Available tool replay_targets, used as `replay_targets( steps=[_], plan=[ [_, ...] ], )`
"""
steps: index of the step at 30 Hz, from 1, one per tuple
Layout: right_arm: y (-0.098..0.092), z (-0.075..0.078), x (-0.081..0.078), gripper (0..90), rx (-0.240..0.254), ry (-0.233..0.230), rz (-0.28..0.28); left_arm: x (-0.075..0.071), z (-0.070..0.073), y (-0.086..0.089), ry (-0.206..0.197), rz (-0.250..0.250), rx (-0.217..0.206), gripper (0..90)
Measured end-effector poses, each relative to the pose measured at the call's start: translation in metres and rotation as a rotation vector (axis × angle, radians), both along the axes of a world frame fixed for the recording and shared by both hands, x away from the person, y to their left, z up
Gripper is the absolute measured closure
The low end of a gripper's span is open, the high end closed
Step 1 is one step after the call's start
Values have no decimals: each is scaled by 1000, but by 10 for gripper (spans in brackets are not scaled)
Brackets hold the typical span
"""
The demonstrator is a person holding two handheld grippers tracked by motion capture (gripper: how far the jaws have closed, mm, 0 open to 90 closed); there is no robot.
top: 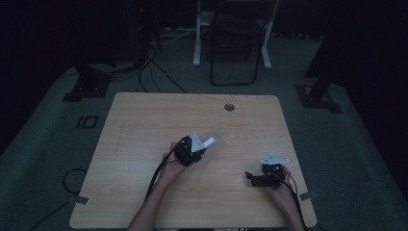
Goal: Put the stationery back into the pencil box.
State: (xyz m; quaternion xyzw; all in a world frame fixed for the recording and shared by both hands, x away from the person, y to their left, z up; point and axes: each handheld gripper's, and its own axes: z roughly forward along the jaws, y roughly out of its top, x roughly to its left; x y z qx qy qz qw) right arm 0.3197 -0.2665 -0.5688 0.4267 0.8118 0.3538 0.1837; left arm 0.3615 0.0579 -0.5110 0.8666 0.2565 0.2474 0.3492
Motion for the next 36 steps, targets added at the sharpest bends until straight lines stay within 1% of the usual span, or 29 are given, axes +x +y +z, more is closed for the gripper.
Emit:
replay_targets(
  steps=[10, 14, 18, 22, 24, 31, 36],
  plan=[
    [0, 0, 0, 116, -1, 0, 0, 1, -6, -4, -1, -3, 24, 707],
    [0, 0, 0, 116, 0, 0, 0, 2, -8, -5, 12, -7, 28, 707],
    [0, 0, 0, 117, 0, 0, 0, 2, -9, -7, 12, -9, 37, 707],
    [0, 0, 0, 117, 0, 0, 0, 3, -12, -9, 11, -11, 53, 706],
    [0, 0, 0, 117, 0, 0, 0, 3, -13, -10, 9, -12, 69, 706],
    [0, 0, 0, 116, 0, 0, 0, 4, -17, -12, 10, -10, 94, 700],
    [0, 0, 0, 117, 0, 0, 1, 2, -15, -10, 4, -12, 81, 655]
  ],
)
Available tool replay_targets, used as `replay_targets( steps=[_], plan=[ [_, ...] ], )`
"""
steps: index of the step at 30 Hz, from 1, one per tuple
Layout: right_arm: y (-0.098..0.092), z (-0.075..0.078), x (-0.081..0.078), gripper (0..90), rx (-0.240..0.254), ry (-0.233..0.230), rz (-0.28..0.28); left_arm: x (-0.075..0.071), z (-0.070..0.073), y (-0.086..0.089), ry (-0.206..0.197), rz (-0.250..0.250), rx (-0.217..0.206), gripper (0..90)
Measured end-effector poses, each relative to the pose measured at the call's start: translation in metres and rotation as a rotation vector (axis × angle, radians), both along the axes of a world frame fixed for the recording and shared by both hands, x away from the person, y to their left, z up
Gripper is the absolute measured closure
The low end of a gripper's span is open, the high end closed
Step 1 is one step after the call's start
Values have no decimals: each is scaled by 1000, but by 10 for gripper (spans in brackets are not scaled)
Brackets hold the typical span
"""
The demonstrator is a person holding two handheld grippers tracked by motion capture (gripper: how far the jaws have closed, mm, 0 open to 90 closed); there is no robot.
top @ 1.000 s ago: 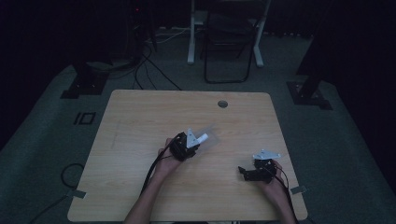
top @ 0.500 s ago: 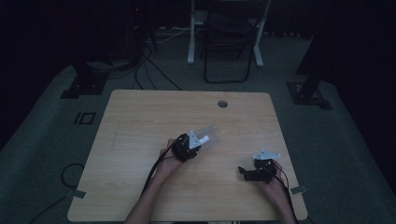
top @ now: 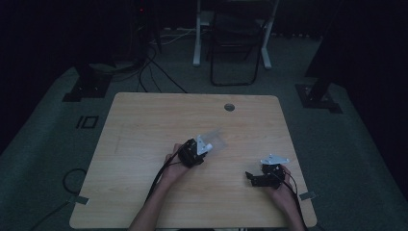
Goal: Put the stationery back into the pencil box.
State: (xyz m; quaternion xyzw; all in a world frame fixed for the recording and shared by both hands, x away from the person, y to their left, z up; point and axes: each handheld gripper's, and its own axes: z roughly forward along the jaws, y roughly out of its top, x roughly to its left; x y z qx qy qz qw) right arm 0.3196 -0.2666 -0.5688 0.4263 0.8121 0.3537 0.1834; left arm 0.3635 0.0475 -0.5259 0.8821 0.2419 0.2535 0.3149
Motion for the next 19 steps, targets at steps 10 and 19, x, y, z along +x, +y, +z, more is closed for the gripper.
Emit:
replay_targets(
  steps=[10, 19],
  plan=[
    [0, 0, 0, 116, 0, -1, 1, -20, 14, 10, -11, -16, -91, 615],
    [0, 0, 0, 117, -1, -1, 2, -41, 18, 10, 53, -74, -183, 584]
  ],
)
